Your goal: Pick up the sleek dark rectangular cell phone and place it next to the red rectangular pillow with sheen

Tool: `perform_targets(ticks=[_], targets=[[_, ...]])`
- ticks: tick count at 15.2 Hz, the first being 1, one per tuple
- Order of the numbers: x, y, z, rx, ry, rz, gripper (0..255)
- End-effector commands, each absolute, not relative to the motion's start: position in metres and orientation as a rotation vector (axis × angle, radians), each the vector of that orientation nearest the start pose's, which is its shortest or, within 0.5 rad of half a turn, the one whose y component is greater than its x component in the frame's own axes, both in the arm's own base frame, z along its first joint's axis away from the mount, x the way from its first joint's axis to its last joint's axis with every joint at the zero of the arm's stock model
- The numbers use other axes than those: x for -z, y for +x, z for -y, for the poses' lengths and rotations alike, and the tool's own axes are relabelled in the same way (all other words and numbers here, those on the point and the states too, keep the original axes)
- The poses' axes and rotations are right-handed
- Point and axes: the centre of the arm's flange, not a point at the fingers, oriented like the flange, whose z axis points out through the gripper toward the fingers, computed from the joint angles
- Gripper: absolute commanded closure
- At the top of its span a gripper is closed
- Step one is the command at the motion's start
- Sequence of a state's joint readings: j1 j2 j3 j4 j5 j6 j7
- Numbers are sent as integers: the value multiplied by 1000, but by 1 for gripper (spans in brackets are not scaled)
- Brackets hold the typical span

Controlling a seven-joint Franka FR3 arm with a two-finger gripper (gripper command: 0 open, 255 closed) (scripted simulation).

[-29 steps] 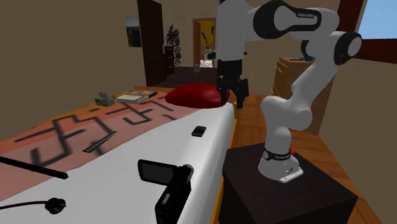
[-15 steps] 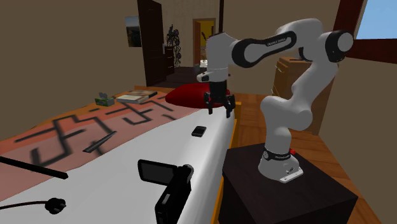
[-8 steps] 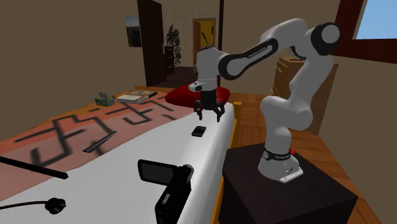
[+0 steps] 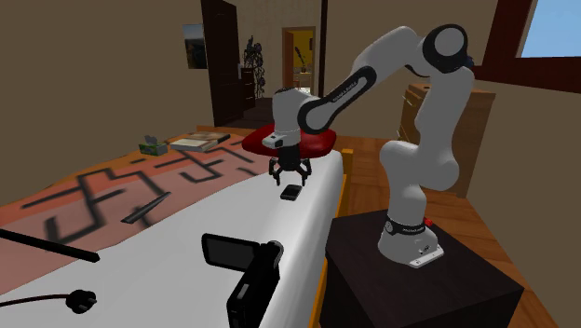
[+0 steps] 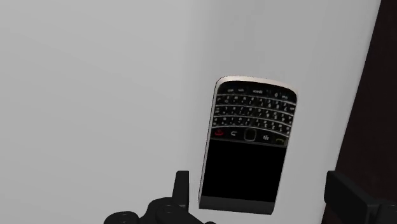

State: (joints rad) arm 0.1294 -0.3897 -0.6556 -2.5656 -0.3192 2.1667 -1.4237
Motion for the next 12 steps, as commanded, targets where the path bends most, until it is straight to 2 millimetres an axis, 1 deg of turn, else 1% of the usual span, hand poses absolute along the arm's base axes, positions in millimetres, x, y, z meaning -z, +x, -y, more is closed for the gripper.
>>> perform_targets(ticks=[1,6,12], targets=[[-355,353,213,-84,-2612,1682,0],[-331,352,213,-84,-2612,1682,0],[-331,352,213,-84,-2612,1682,0]])
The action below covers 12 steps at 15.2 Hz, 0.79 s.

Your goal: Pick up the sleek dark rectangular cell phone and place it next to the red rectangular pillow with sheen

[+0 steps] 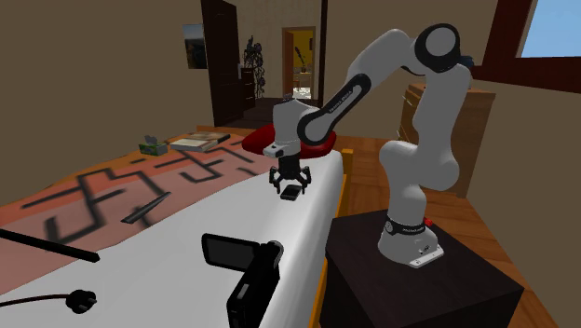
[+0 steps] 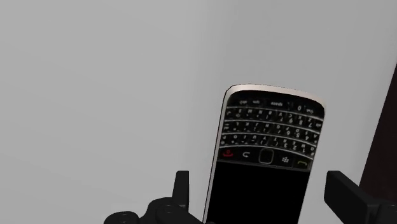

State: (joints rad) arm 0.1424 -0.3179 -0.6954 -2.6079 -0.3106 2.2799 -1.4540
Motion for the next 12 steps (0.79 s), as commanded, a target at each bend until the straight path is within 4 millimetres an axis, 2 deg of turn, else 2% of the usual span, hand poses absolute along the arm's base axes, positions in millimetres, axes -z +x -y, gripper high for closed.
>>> perform_targets(ticks=[1,2,3,12], targets=[[-331,352,213,-84,-2612,1682,0],[-331,352,213,-84,-2612,1682,0],[-331,352,213,-84,-2612,1682,255],[-331,352,213,-84,-2612,1682,255]])
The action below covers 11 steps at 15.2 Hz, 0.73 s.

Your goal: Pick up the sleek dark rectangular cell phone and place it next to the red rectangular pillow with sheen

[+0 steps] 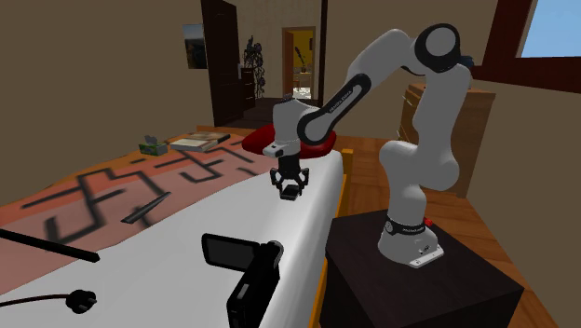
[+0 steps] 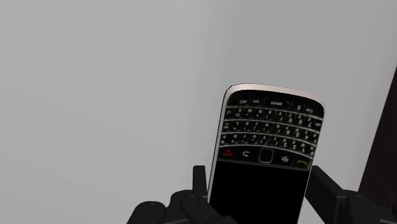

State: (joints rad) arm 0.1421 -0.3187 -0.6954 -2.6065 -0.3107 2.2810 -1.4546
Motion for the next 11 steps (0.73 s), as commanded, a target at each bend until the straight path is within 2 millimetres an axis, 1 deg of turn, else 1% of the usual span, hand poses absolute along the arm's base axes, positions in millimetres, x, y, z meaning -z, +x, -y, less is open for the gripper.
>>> perform_targets(ticks=[1,11], targets=[[-336,352,213,-84,-2612,1682,255],[-389,352,213,-84,-2612,1682,255]])
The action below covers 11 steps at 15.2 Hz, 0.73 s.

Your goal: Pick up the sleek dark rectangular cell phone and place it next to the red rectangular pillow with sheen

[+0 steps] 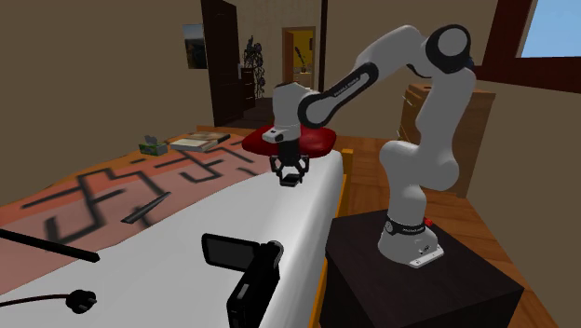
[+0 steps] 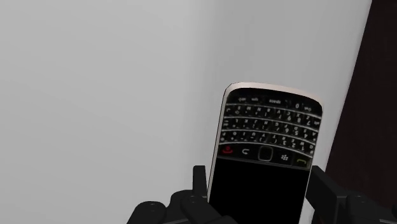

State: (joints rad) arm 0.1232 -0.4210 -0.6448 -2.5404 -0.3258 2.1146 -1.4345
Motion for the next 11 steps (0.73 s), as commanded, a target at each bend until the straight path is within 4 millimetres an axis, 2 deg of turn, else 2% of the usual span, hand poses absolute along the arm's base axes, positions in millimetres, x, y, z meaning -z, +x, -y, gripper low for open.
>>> perform_targets(ticks=[1,11], targets=[[-394,352,213,-84,-2612,1682,255],[-447,352,213,-84,-2612,1682,255]])
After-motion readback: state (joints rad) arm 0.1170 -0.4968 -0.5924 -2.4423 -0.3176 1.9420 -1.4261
